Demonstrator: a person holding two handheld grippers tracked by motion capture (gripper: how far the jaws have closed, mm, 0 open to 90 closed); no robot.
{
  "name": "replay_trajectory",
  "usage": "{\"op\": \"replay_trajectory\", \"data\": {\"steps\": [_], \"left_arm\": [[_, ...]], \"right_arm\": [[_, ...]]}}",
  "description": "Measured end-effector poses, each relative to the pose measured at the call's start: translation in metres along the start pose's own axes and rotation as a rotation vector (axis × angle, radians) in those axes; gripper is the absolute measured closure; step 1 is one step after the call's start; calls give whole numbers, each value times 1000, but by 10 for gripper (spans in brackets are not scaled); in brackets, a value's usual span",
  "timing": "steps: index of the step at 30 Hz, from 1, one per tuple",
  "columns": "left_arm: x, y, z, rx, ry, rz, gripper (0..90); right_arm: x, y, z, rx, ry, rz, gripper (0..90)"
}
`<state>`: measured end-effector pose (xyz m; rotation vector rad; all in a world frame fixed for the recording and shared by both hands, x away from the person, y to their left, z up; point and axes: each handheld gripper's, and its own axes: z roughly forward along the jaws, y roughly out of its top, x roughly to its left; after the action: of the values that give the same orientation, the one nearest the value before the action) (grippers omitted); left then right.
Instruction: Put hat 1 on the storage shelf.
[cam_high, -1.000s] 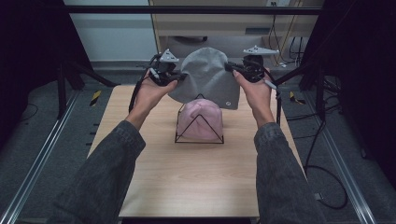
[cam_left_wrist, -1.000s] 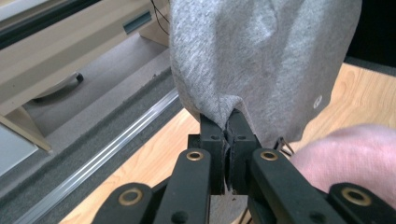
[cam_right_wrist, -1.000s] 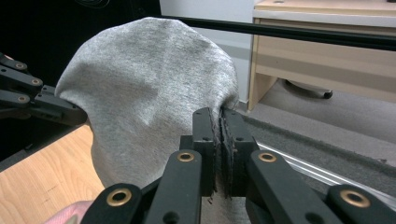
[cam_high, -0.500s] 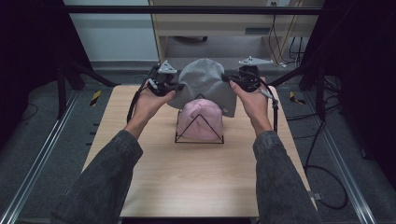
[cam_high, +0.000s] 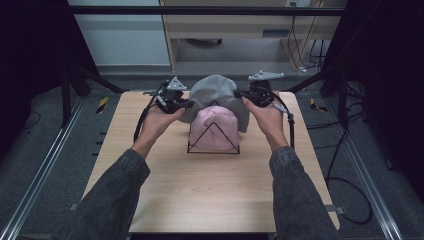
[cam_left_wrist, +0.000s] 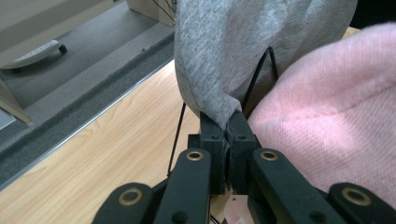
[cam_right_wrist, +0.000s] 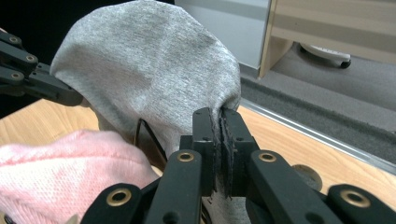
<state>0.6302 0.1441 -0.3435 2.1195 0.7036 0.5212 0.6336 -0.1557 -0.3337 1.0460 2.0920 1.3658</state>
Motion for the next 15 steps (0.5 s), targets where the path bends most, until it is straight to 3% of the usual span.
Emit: {"op": "replay_trajectory", "data": {"steps": [15], "left_arm": [[-4,-22,9,40,-8,-13,877]], "right_arm": [[5,-20,10,43,16,5,860]]}}
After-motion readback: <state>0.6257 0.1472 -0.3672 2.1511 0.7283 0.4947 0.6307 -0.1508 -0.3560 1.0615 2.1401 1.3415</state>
